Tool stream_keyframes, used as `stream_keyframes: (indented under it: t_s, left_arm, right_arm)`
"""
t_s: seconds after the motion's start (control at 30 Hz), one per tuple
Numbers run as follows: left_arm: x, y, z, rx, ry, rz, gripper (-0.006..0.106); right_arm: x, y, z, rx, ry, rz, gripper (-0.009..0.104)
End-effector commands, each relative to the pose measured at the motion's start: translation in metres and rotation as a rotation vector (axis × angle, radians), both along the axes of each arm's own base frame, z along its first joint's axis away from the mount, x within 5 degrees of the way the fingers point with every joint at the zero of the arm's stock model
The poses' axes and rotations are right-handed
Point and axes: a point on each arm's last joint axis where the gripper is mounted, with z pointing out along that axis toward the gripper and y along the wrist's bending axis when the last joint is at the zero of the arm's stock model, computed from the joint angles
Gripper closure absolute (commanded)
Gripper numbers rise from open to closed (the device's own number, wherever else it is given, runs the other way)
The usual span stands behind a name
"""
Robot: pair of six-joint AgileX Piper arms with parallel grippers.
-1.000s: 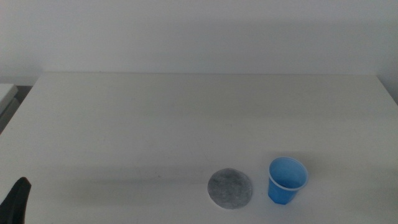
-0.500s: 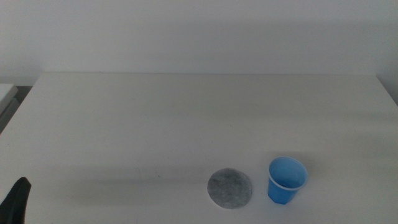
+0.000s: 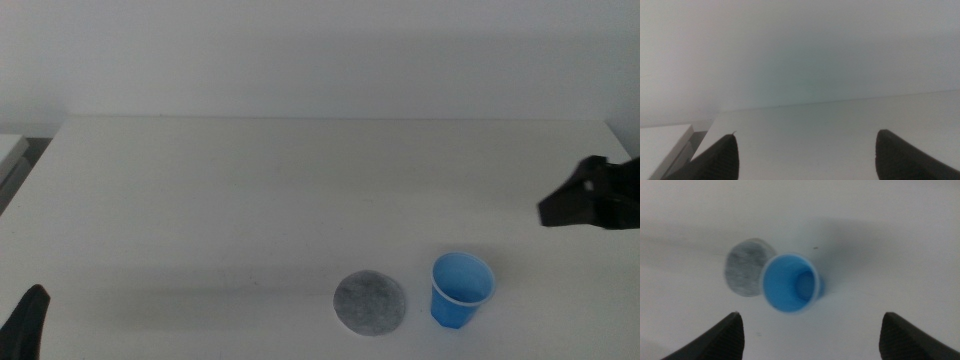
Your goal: Place an empty cup on a cup mat.
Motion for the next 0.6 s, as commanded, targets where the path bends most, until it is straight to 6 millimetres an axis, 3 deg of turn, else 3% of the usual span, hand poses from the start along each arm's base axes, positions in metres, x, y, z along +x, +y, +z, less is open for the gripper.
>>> stream_keyframes:
  t_s: [0.0,0.23,0.4,0.57]
  left_arm:
    - [0.0,0.0,0.001,-0.004,-0.009,-0.002,0.007]
    - [0.0,0.0,0.001,-0.004,-0.009,-0.002,0.007]
    - [0.0,0.0,0.001,-0.004,-0.009,-0.002,0.007]
    - [0.0,0.0,0.001,-0.004,-0.009,-0.002,0.007]
  right_arm:
    - [0.007,0.004,-0.002,0.065,0.028,-0.012,0.002]
    - [0.017,0.007,-0.011,0.109,0.066,-0.033,0.002]
    - [0.024,0.006,-0.009,0.114,-0.002,-0.069,0.002]
    - [0.038,0.007,-0.027,0.112,0.073,-0.085,0.002]
